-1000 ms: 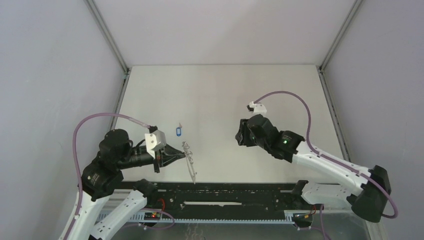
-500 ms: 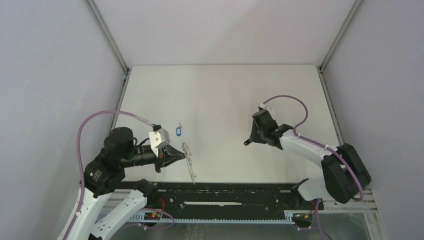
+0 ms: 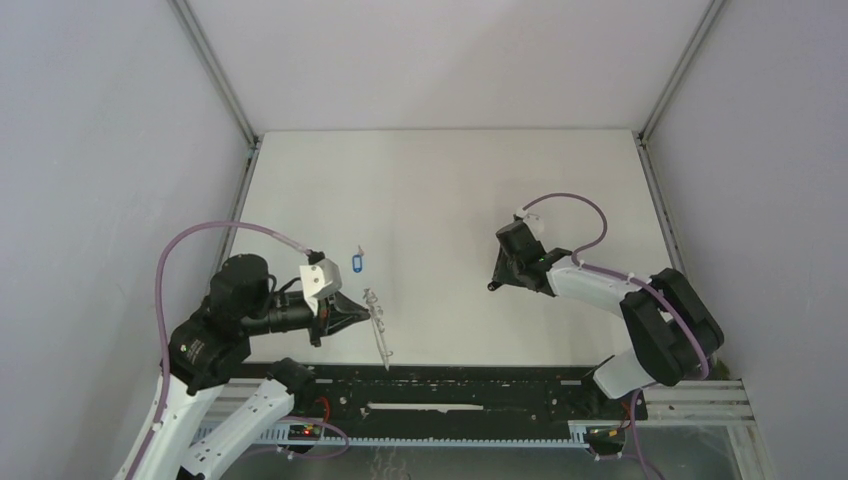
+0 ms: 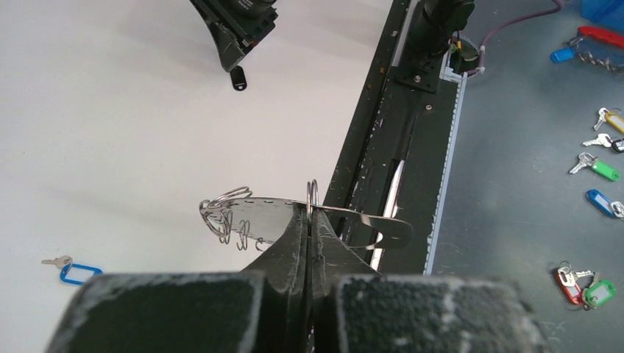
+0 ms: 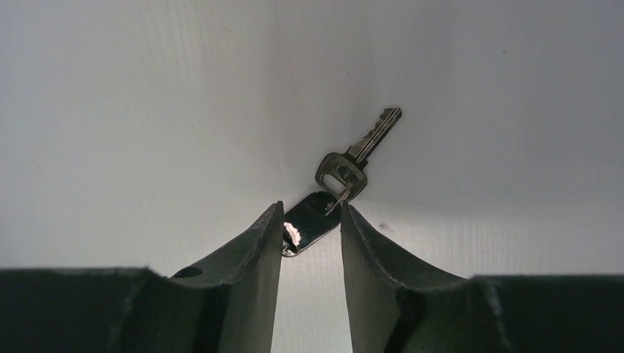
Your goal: Put the keys on the keyring
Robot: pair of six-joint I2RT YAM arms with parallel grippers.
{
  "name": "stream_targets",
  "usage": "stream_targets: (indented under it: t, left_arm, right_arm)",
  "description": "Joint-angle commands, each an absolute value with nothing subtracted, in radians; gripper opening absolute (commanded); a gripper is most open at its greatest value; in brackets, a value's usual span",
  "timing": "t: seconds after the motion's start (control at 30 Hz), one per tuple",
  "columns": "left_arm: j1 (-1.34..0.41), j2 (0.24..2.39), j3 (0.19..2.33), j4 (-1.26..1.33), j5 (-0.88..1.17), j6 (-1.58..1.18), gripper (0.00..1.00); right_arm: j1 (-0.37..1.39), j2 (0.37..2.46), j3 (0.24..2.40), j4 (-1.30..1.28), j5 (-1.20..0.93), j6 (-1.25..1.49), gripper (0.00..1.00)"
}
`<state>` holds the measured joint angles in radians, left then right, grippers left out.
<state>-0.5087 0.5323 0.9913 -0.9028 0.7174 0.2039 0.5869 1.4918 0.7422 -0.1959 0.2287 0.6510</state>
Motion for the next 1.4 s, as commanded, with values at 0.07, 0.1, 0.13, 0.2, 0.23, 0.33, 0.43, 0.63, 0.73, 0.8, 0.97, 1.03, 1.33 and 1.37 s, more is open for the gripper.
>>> stream_targets:
  t: [0.07, 0.1, 0.13, 0.2, 0.23, 0.33, 0.43, 0.63, 0.73, 0.8, 0.97, 1.03, 1.33, 1.37]
  left_arm:
    - [-0.514, 0.521, 1.013, -0.885, 0.733, 0.222, 0.00]
    - [-0.514, 0.522, 1.014, -0.885, 0.733, 0.221, 0.00]
    - [-0.514, 0.522, 1.015, -0.886, 0.733, 0.221, 0.00]
    - [-0.514, 0.523, 1.018, -0.885, 0.732, 0.221, 0.00]
    - [-0.514, 0.523, 1.019, -0.884, 0.732, 0.221, 0.00]
    - [-0.514, 0.525, 1.018, -0.885, 0.728, 0.224, 0.00]
    - [-0.514, 0.526, 1.018, -0.885, 0.726, 0.225, 0.00]
    - [-0.514, 0.531, 1.020, -0.885, 0.728, 0.221, 0.00]
    - [-0.514, 0.529, 1.020, -0.885, 0.730, 0.221, 0.00]
    - [-0.514, 0.529, 1.019, -0.884, 0.733, 0.221, 0.00]
    - [-0.513, 0.529, 1.017, -0.884, 0.736, 0.221, 0.00]
    - [-0.514, 0.527, 1.016, -0.884, 0.738, 0.223, 0.00]
    - [-0.514, 0.528, 1.016, -0.884, 0.741, 0.224, 0.00]
    - [-0.514, 0.527, 1.017, -0.884, 0.739, 0.224, 0.00]
  right_arm:
    - [0.589, 1.532, 0.775, -0.187, 0.292, 0.689, 0.44]
    - [0.587, 1.537, 0.777, -0.187, 0.291, 0.686, 0.45]
    - [0.585, 1.542, 0.779, -0.186, 0.291, 0.684, 0.45]
    - [0.583, 1.551, 0.779, -0.182, 0.291, 0.679, 0.45]
    - [0.581, 1.554, 0.779, -0.180, 0.290, 0.681, 0.44]
    - [0.578, 1.564, 0.779, -0.169, 0.291, 0.671, 0.43]
    - [0.578, 1.565, 0.779, -0.161, 0.296, 0.664, 0.41]
    - [0.574, 1.555, 0.779, -0.158, 0.299, 0.642, 0.35]
    - [0.575, 1.543, 0.779, -0.161, 0.298, 0.629, 0.34]
    - [0.577, 1.534, 0.778, -0.164, 0.297, 0.617, 0.35]
    - [0.577, 1.506, 0.779, -0.186, 0.301, 0.592, 0.36]
    - [0.578, 1.494, 0.779, -0.193, 0.302, 0.579, 0.36]
    - [0.580, 1.495, 0.779, -0.169, 0.297, 0.553, 0.35]
    - [0.580, 1.498, 0.779, -0.163, 0.293, 0.553, 0.35]
